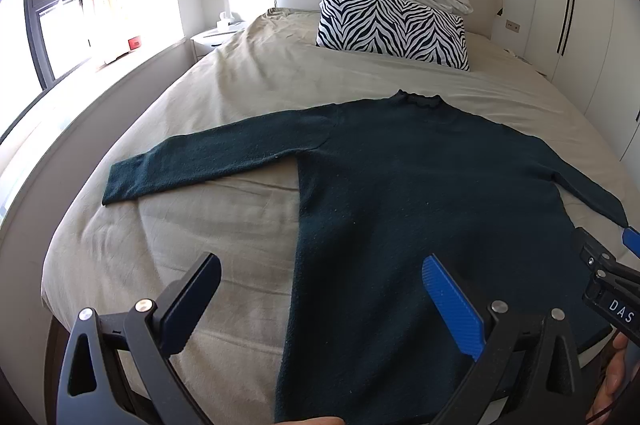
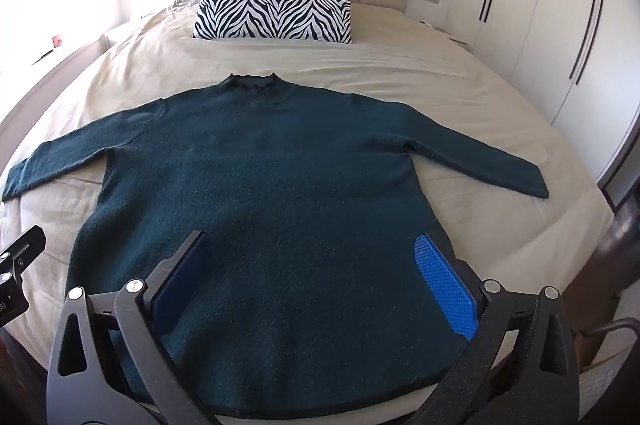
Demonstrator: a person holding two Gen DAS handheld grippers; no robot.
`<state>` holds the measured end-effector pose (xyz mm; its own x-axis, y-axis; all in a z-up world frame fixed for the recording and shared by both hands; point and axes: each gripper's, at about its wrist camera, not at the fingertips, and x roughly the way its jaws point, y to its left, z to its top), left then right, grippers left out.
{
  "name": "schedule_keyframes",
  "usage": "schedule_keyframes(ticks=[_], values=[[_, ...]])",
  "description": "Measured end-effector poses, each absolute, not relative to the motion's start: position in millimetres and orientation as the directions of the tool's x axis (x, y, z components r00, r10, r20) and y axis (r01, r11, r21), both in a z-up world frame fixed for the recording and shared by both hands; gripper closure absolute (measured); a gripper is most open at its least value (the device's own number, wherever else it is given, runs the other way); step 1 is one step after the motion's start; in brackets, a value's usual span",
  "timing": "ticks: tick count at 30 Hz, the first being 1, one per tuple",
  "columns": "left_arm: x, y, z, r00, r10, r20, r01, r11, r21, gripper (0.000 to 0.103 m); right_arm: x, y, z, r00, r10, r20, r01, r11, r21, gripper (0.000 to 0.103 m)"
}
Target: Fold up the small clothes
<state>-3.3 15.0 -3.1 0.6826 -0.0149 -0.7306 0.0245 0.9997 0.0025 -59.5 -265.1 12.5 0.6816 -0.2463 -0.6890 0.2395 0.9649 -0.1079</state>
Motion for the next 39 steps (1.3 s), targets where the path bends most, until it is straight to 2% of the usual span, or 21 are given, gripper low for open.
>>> schedule_keyframes(ticks=[39], values=[[-5.6,21.2,-12.1,0.679,-0.016,-0.734,0.022,1.000,-0.002,0.000,-55.1,-263.0,0.4,0.669,-0.238,-0.704,0.237,0.966,-0.101,0.000]])
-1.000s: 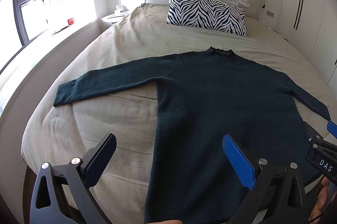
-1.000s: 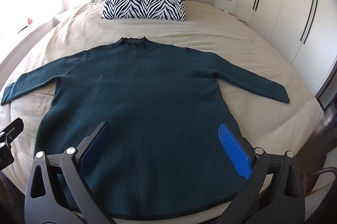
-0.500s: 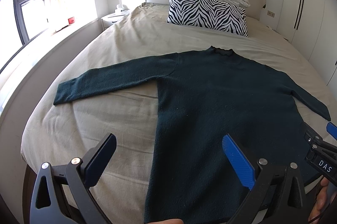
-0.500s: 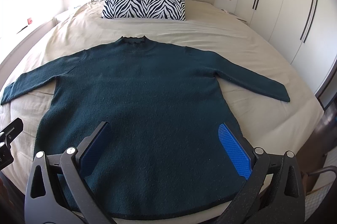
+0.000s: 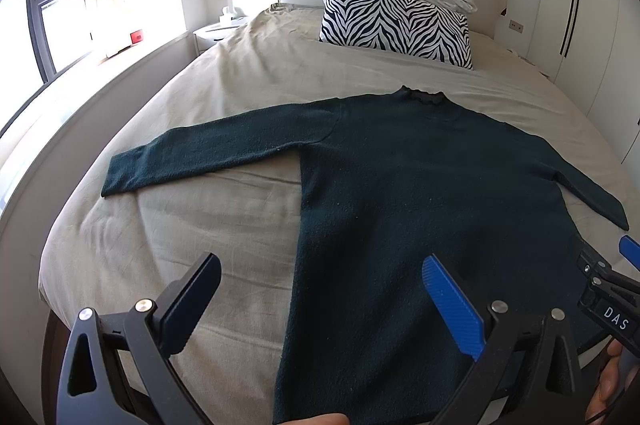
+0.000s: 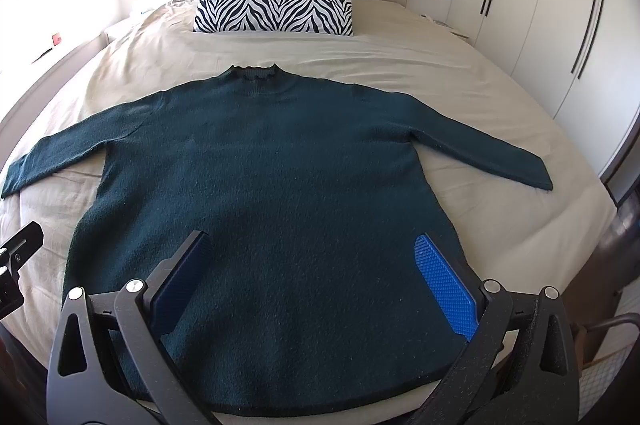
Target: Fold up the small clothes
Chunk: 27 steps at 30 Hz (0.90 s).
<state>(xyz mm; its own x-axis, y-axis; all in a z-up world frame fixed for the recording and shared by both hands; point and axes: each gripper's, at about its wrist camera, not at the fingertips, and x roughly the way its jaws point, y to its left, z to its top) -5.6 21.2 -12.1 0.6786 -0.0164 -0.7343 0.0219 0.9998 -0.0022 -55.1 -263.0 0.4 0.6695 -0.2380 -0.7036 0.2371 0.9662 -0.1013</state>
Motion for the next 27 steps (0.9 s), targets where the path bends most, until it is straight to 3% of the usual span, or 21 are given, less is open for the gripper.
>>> schedule_keyframes(ticks=[27], values=[[-6.1,20.7,-19.2,0.673,-0.018,-0.740,0.022,1.000,-0.005,0.000,-50.0,-264.5,-5.5,0.661,-0.233,-0.713,0.237,0.967,-0.096,0.000]])
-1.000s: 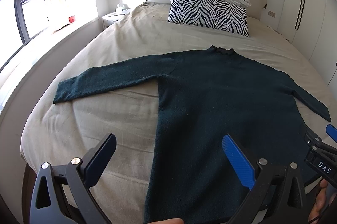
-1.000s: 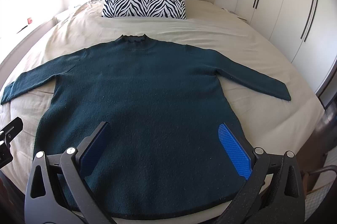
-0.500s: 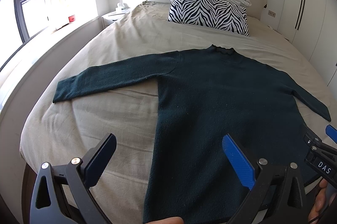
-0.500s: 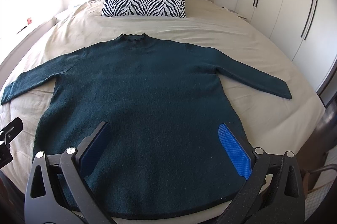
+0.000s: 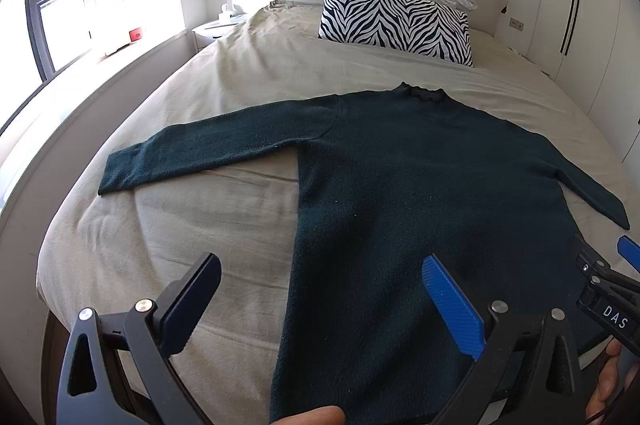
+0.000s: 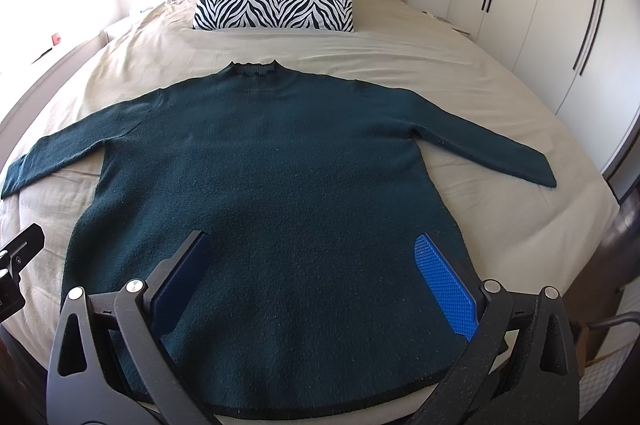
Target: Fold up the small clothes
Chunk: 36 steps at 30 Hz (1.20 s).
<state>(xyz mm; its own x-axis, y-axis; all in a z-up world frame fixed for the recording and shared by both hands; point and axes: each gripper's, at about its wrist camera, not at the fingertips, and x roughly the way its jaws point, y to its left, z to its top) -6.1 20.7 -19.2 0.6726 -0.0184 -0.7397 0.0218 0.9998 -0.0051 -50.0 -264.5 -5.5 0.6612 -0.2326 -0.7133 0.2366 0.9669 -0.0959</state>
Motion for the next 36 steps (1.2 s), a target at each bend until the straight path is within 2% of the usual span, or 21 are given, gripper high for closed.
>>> schedule_keyframes(ticks=[21,25,28,30,32,36], values=[[17.7,-4.5,-33.6,0.632,-0.012,-0.775,0.032,0.999,0.011,0.000,-26.1,-280.4,-26.4,0.627,-0.218,-0.748,0.241,0.967,-0.079,0.000],[27.0,-11.6,-39.9,0.614,-0.054,-0.788,0.048,0.998,-0.031,0.000,-19.6,-290.1,-33.8,0.625,-0.205,-0.753,0.246,0.968,-0.060,0.000],[36.4,-16.8,-41.2,0.609,-0.093,-0.787,0.060,0.996,-0.071,0.000,-15.0,-312.0,-33.3,0.654,-0.168,-0.738,0.255,0.967,0.006,0.000],[47.9,-20.1,-43.6,0.579,-0.168,-0.798,0.090,0.986,-0.143,0.000,-10.2,-342.6,-32.2,0.667,-0.134,-0.733,0.275,0.958,0.075,0.000],[62.0,-24.1,-47.2,0.536,-0.234,-0.811,0.106,0.972,-0.211,0.000,-6.0,-386.3,-31.3,0.690,-0.088,-0.719,0.307,0.934,0.181,0.000],[85.0,-37.1,-49.8,0.527,-0.262,-0.808,0.113,0.964,-0.239,0.000,2.0,-503.9,-41.7,0.709,-0.101,-0.698,0.446,0.831,0.333,0.000]])
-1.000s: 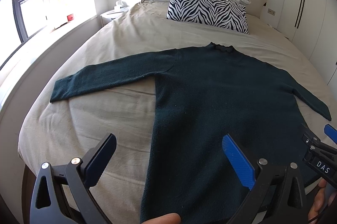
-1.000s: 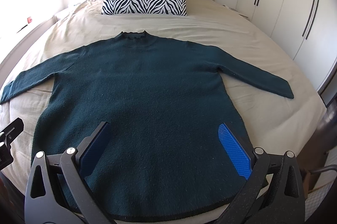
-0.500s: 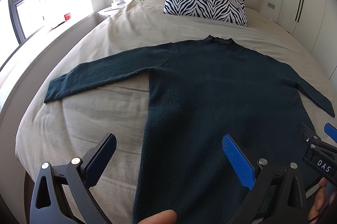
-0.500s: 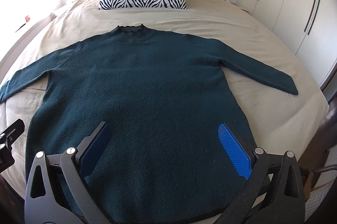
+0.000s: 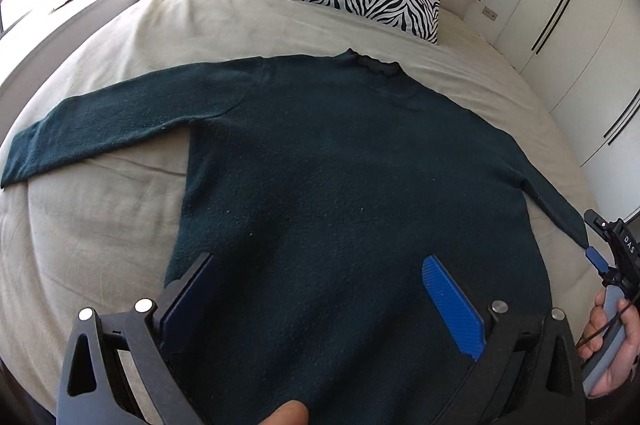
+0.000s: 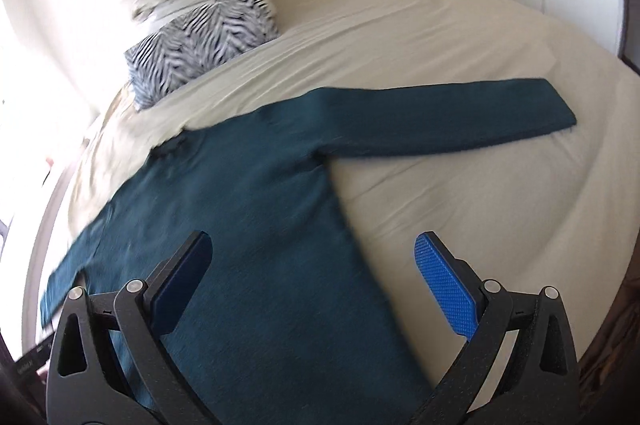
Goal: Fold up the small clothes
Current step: 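Grasp the sweater sleeve cuff with the right gripper and lift it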
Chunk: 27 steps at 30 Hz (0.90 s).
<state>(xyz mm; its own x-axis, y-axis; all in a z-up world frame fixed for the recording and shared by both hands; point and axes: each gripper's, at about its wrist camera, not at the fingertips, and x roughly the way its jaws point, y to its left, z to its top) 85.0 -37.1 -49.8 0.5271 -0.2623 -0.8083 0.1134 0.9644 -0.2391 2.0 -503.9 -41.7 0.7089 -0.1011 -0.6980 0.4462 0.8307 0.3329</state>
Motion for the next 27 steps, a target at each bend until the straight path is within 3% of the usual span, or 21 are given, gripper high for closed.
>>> schedule_keyframes(ticks=[3,6,8,14,17,19,20,21,24,27], values=[[99.3,-50.6,-50.2,0.548,-0.286,-0.786,0.144,0.958,-0.249,0.000,-1.2,-593.4,-58.5,0.737,-0.125,-0.664,0.529,0.718,0.452,0.000],[116.8,-62.8,-60.6,0.486,-0.407,-0.774,0.192,0.913,-0.359,0.000,-4.4,-670.7,-89.3,0.712,-0.128,-0.690,0.620,0.575,0.534,0.000],[124.5,-73.1,-68.5,0.441,-0.420,-0.793,0.192,0.907,-0.374,0.000,-8.8,-711.1,-112.8,0.704,-0.117,-0.701,0.662,0.466,0.587,0.000],[138.6,-91.8,-89.9,0.379,-0.424,-0.823,0.157,0.906,-0.394,0.000,-0.2,-779.5,-142.9,0.774,-0.117,-0.623,0.622,0.324,0.713,0.004],[146.3,-89.7,-98.8,0.354,-0.478,-0.804,0.131,0.876,-0.464,0.000,17.4,-812.6,-147.8,0.792,-0.118,-0.598,0.603,0.299,0.740,0.017],[150.3,-86.8,-101.1,0.351,-0.504,-0.789,0.127,0.861,-0.493,0.001,29.8,-831.3,-154.7,0.794,-0.115,-0.597,0.601,0.291,0.744,0.038],[153.6,-86.9,-101.9,0.356,-0.506,-0.786,0.128,0.859,-0.495,0.002,37.9,-844.3,-154.8,0.784,-0.113,-0.611,0.613,0.296,0.732,0.062],[155.8,-86.8,-101.2,0.361,-0.511,-0.780,0.135,0.857,-0.498,0.005,45.6,-851.7,-157.5,0.769,-0.107,-0.630,0.629,0.305,0.715,0.078],[165.4,-85.3,-99.6,0.368,-0.521,-0.770,0.147,0.851,-0.505,0.016,74.3,-856.3,-143.7,0.745,-0.115,-0.657,0.648,0.359,0.672,0.093],[174.9,-82.3,-98.2,0.373,-0.553,-0.745,0.148,0.828,-0.541,0.019,97.1,-822.6,-101.5,0.765,-0.132,-0.631,0.602,0.497,0.625,0.094]])
